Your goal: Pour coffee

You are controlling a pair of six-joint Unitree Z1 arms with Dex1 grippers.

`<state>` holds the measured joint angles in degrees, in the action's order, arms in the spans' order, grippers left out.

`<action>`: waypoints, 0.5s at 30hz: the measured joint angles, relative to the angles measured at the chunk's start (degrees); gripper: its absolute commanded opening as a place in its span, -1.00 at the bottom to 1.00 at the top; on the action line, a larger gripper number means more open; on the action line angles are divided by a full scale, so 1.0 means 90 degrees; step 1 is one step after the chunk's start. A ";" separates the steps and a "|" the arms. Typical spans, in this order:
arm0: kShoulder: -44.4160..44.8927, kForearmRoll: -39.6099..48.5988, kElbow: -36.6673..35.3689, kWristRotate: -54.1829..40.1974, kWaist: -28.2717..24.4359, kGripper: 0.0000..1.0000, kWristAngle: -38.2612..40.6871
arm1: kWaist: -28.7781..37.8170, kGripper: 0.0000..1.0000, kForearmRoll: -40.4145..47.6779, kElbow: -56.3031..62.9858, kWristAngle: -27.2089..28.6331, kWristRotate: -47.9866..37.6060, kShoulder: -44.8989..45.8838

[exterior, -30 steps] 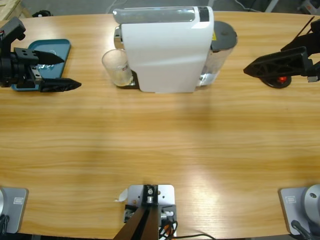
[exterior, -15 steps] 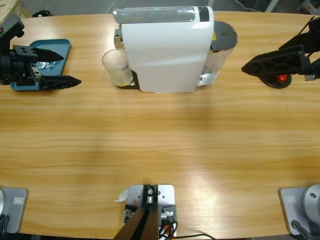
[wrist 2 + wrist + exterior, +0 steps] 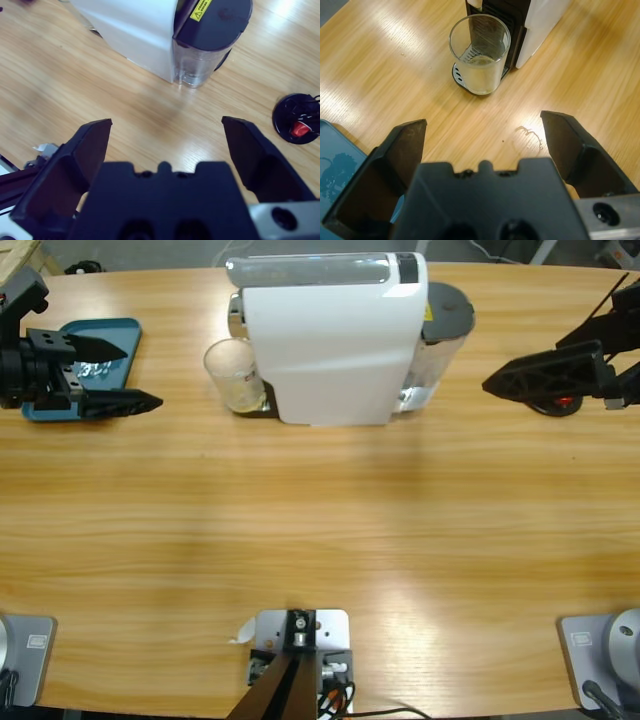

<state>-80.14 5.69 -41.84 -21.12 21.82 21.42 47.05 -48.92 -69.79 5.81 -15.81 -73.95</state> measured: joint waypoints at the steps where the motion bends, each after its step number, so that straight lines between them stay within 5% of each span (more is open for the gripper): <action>1: -0.0050 -0.0036 0.0001 0.0000 0.0000 0.98 0.0000 | 0.0000 1.00 0.0000 0.0013 0.0000 0.0000 0.0000; 15: -0.0533 -0.1625 0.0508 0.0000 0.0000 1.00 0.0057 | 0.0000 1.00 0.0112 0.0122 -0.0016 -0.0082 -0.0054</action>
<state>-84.94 -8.94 -37.27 -21.12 21.82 21.94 47.05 -47.92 -68.70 5.67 -16.54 -74.44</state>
